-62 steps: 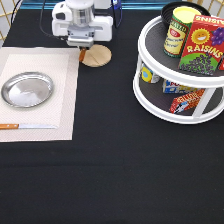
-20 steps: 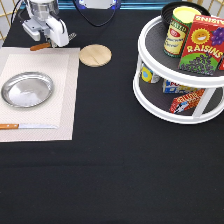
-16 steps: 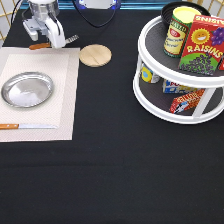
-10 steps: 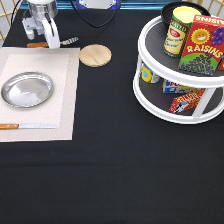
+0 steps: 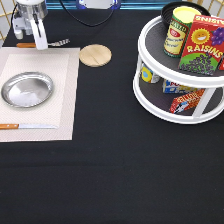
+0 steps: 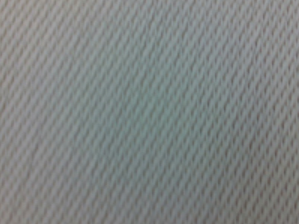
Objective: Arrange plate and fork
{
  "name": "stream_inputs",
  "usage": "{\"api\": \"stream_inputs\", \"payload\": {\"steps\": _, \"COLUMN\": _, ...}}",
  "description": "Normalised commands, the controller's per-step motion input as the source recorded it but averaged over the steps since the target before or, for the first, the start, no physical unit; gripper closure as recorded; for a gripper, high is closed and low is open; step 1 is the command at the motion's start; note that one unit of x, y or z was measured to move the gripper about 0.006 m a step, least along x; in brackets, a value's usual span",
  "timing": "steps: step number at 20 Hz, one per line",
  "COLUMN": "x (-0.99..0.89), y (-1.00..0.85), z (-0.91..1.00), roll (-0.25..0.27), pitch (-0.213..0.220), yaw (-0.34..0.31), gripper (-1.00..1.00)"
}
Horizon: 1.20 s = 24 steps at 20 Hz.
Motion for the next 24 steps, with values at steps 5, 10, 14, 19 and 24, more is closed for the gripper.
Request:
{"api": "stream_inputs", "payload": {"steps": 5, "x": 0.52, "y": -0.27, "z": 0.06, "roll": 0.056, "pitch": 0.000, "yaw": -0.140, "gripper": 1.00}}
{"api": "stream_inputs", "payload": {"steps": 10, "x": 0.44, "y": -0.21, "z": -0.02, "roll": 0.078, "pitch": 0.002, "yaw": -0.161, "gripper": 1.00}}
{"api": "stream_inputs", "payload": {"steps": 14, "x": 0.23, "y": -0.16, "z": -0.13, "roll": 0.021, "pitch": 0.000, "yaw": -0.224, "gripper": 1.00}}
{"api": "stream_inputs", "payload": {"steps": 19, "x": -0.22, "y": -0.18, "z": -0.18, "roll": 0.019, "pitch": 0.000, "yaw": -0.265, "gripper": 1.00}}
{"api": "stream_inputs", "payload": {"steps": 24, "x": -0.32, "y": 0.01, "z": -0.05, "roll": 0.000, "pitch": 0.000, "yaw": -0.127, "gripper": 1.00}}
